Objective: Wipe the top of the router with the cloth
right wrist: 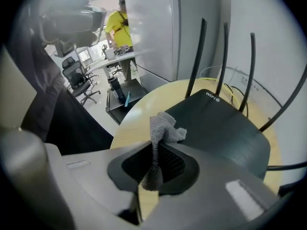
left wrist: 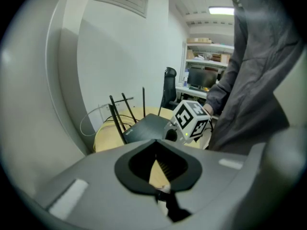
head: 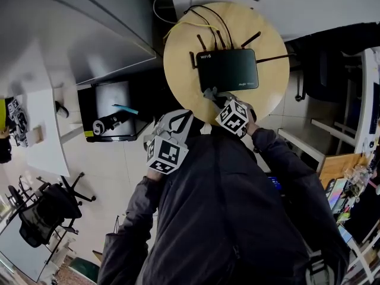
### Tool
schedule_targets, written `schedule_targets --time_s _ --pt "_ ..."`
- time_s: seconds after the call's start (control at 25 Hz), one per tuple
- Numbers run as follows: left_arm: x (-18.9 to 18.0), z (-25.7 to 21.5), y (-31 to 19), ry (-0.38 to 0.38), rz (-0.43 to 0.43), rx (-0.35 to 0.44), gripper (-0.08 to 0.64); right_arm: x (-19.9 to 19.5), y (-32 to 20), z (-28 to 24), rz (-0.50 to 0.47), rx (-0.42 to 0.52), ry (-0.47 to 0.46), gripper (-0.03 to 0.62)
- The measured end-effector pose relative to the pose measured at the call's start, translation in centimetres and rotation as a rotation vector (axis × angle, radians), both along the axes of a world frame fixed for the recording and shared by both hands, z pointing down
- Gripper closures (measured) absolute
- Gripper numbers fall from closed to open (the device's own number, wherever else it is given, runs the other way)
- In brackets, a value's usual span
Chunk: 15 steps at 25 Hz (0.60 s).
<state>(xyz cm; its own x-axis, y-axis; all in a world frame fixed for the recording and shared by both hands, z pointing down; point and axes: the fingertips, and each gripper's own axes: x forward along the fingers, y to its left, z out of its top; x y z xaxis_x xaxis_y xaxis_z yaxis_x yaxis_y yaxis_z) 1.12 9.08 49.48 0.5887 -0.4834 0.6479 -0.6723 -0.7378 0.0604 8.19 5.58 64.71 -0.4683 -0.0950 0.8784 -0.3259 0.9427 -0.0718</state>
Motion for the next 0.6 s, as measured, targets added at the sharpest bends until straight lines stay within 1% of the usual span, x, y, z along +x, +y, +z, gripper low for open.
schedule_targets --time_s 0.28,0.48,0.6 --pt "-1.2 0.4 0.2 -0.007 0.022 -0.007 0.560 -2.0 0.2 2.5 0.280 -0.180 -0.073 0.561" --pt "-1.1 0.4 0.1 0.001 0.054 -0.007 0.560 -1.0 -0.6 3.1 0.549 -0.310 -0.154 0.561" --pt "-0.9 0.5 0.1 0.009 0.080 -0.009 0.559 0.4 -1.0 3.2 0.637 -0.331 -0.169 0.561"
